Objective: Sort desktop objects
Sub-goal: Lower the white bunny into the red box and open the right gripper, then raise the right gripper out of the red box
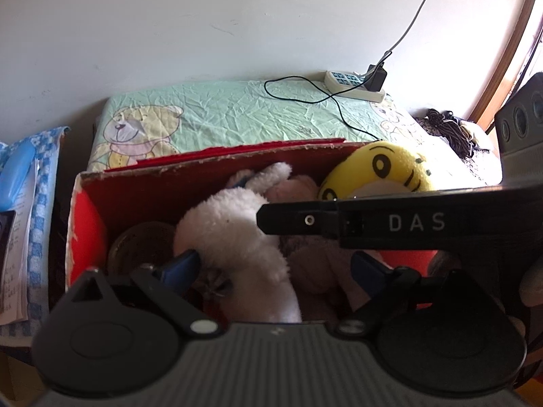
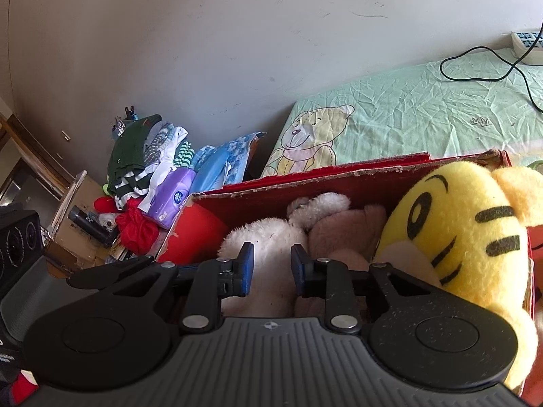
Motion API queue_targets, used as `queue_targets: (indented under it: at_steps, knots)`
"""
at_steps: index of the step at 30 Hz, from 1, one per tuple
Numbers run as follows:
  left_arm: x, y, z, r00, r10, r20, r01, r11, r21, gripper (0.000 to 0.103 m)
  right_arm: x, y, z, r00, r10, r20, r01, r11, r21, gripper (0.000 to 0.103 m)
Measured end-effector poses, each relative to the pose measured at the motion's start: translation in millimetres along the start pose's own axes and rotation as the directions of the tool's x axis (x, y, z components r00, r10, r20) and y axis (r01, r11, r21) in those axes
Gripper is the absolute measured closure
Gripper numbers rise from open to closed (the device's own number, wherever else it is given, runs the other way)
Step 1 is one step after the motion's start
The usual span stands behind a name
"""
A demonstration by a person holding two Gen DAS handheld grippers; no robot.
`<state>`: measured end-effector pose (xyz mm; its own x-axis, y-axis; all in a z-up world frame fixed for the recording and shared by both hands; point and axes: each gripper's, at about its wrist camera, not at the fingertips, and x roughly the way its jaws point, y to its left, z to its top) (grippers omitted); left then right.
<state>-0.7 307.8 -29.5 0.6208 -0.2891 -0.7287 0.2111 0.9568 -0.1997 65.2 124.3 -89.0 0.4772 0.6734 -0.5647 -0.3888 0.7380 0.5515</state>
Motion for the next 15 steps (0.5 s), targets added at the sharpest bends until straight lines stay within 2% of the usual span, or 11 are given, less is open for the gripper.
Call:
queue_targets:
  at_steps: [4, 8, 15]
  knots:
    - [-6, 7, 0, 0.999, -0.051, 0.010, 0.051, 0.998, -0.046, 0.009, -2, -1, -4, 1.000, 0.001, -0.007, -0.001, 1.000, 0.006, 0.075]
    - [2, 5, -1, 0.998, -0.060, -0.014, 0.059, 0.997, -0.052, 0.009, -3, 1, -8, 0.999, -0.032, -0.010, 0.032, 0.999, -0.007, 0.076]
    - [11, -2, 0, 0.999, -0.052, -0.013, 0.051, 0.998, -0.036, 0.005, -12, 4, -13, 0.998, -0.057, 0.021, 0.057, 0.998, 0.005, 0.075]
